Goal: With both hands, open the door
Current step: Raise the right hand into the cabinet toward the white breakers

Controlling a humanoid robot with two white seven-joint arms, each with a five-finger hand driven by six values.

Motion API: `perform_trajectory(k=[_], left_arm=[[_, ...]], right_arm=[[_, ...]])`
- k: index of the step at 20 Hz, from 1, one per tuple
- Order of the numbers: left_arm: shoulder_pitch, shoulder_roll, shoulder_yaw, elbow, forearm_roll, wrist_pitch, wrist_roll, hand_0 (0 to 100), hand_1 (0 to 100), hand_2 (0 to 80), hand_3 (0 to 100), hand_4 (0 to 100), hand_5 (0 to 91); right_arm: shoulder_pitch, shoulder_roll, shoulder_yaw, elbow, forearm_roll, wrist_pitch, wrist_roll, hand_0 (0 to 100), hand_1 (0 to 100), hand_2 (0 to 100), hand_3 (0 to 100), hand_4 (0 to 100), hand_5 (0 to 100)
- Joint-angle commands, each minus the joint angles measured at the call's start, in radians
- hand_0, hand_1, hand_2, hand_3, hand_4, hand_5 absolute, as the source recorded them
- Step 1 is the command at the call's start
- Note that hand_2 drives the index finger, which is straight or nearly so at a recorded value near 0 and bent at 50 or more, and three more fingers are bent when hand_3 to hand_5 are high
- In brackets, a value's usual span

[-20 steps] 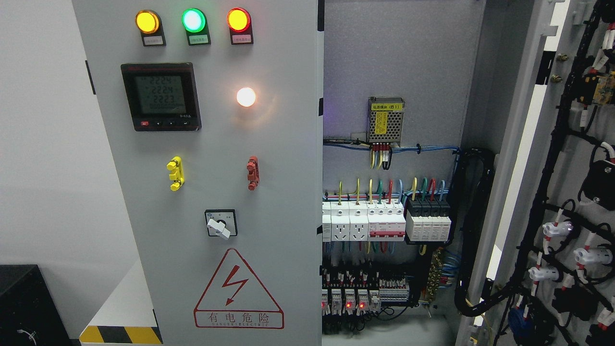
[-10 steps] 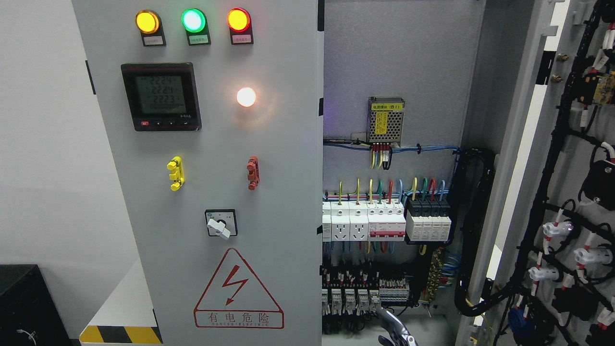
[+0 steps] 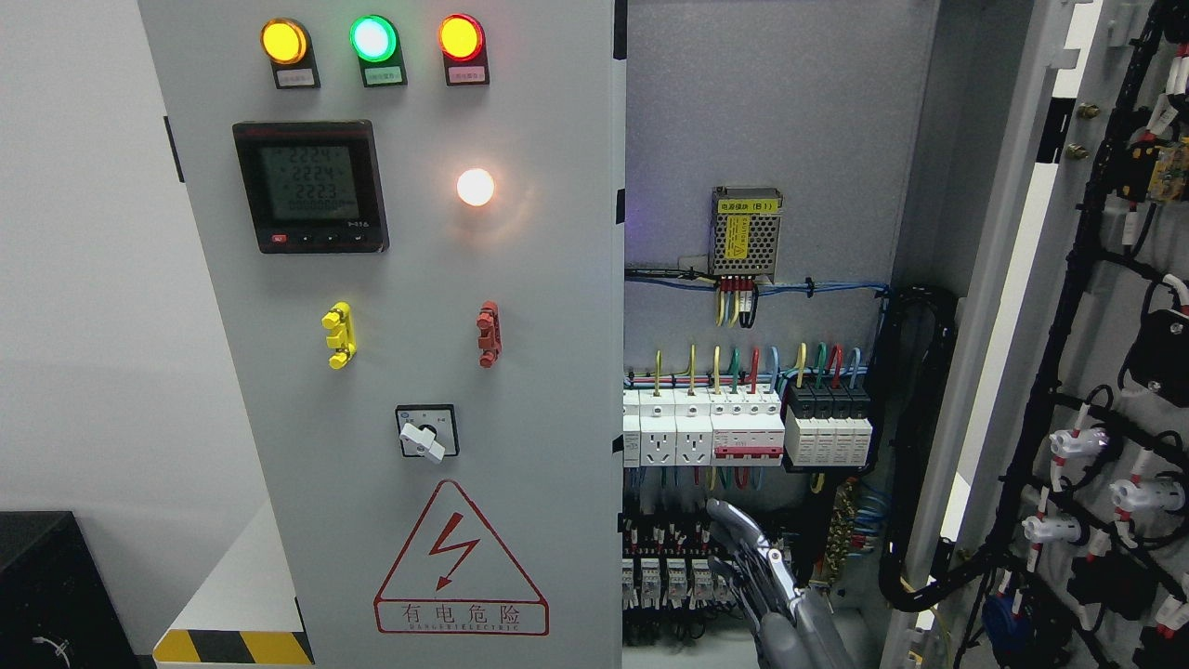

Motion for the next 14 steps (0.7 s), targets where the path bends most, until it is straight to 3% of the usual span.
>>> perform_trajectory(k=[1,8,14], left_arm=[[-0.005,-0.016,-0.001,0.0,-0.001,-0.001,0.008,12,56,0.0,0,0,0.0],[-0.005,-0.019,-0.002,0.0,-0.002,0.002,-0.001,12,56,0.0,0,0,0.0],[-0.005,-0.019,-0.002,0.0,-0.001,0.002,-0.009,12,56,0.0,0,0,0.0]], right_arm=[[-0.153,-0.002,0.002,0.153,-0.009,0.001,-0.002,7,14,0,0,0,0],[-0.326,0.002,0.001,0.361,-0.012,0.001,-0.002,7,14,0,0,0,0],[-0.401,0.004,0.002,0.457,-0.014,0.002,-0.002,7,14,0,0,0,0]])
